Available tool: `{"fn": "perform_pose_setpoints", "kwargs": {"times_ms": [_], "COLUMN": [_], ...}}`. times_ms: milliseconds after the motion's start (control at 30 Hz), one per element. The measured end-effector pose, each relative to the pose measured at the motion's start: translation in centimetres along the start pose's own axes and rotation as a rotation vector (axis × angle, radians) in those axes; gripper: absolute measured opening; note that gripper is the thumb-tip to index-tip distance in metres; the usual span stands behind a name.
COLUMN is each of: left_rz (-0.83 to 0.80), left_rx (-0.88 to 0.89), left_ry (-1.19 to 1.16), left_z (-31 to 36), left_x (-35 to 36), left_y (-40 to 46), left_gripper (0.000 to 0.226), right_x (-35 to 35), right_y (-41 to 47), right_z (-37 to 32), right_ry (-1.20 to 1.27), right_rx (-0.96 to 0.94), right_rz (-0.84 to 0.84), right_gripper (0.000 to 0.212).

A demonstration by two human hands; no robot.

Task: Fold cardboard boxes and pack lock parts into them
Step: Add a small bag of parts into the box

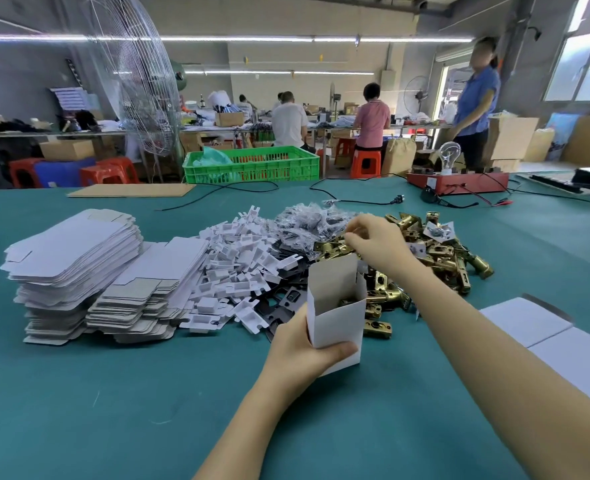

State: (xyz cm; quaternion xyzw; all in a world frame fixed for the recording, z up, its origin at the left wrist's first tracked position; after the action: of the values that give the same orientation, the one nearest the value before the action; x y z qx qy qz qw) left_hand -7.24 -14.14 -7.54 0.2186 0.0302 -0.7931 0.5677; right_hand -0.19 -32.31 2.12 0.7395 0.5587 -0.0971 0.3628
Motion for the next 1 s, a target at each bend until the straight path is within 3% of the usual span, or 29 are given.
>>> {"fn": "perform_pose_setpoints", "kwargs": {"times_ms": [300,433,567,800,1000], "left_rz": [0.016,0.002,-0.019,-0.08,-0.081], "left_rx": [0.011,0.024,0.032,0.026,0.034], "left_ry": [0.007,0.014,0.025,0.076,0.083], "left_z": [-0.4,-0.3,-0.3,-0.3,-0.3], "left_x": [-0.3,-0.3,-0.4,-0.4,-0.5], "left_y": [0.0,0.0,0.0,0.3,0.3], "left_gripper": [0.049,0.051,0.052,0.056,0.056], "right_x": [5.7,7.0,8.0,7.9,6.2], "right_y": [6.8,7.7,7.6,7.4,6.7], "right_z": [2.2,3.1,3.9,3.5,1.7], "right_ry": [-0.37,-0.604,-0.794,-0.674,-0.196], "right_rx": [-0.07,-0.081,-0.112,-0.121,-0.005], "right_rz": [-0.411,-0.495,-0.447,-0.353,-0.306], "right_gripper": [0.033,0.038,0.043,0.044,0.043]}}
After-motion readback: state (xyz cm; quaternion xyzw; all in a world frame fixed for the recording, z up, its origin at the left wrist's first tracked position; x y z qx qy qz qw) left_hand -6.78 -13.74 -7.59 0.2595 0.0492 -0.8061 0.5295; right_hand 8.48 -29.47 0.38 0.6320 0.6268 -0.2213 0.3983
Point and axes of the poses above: each hand's wrist, its own y-axis towards the middle knuckle, its own x-axis out of the palm, z = x × y, the point moved 1 cm from there along y, towards the middle knuckle, and after that the axes turned 11 degrees about y, right-handed, at the moved point
